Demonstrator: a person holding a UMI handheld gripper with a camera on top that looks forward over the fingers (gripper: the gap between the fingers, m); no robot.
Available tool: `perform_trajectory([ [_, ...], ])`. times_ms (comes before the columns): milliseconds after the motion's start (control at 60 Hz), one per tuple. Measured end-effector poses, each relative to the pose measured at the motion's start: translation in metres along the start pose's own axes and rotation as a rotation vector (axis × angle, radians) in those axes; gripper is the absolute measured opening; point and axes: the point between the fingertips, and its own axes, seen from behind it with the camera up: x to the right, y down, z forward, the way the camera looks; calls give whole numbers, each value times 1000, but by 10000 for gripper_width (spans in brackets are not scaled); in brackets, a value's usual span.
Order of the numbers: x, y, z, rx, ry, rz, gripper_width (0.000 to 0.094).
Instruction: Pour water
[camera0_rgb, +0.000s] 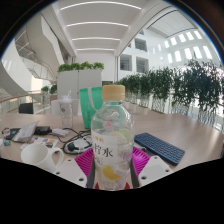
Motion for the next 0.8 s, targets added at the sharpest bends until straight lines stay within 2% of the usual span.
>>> perform_trajectory([
  [50, 1, 19, 4, -35, 8, 4, 524],
  [67, 2, 10, 5, 11, 9, 7, 520],
  [117, 3, 11, 3, 20, 6, 17, 521],
  [217, -1, 10, -2, 0, 4, 12, 520],
  [283, 2, 15, 0, -24, 13, 16, 555],
  [333, 1, 20, -9, -77, 25, 21, 607],
  [383, 5, 26, -20, -143, 48, 22, 732],
  [433, 5, 22, -37, -147, 52, 28, 855],
  [617, -24, -1, -147, -165, 104, 72, 838],
  [800, -105, -43, -284, -187, 108, 41, 835],
])
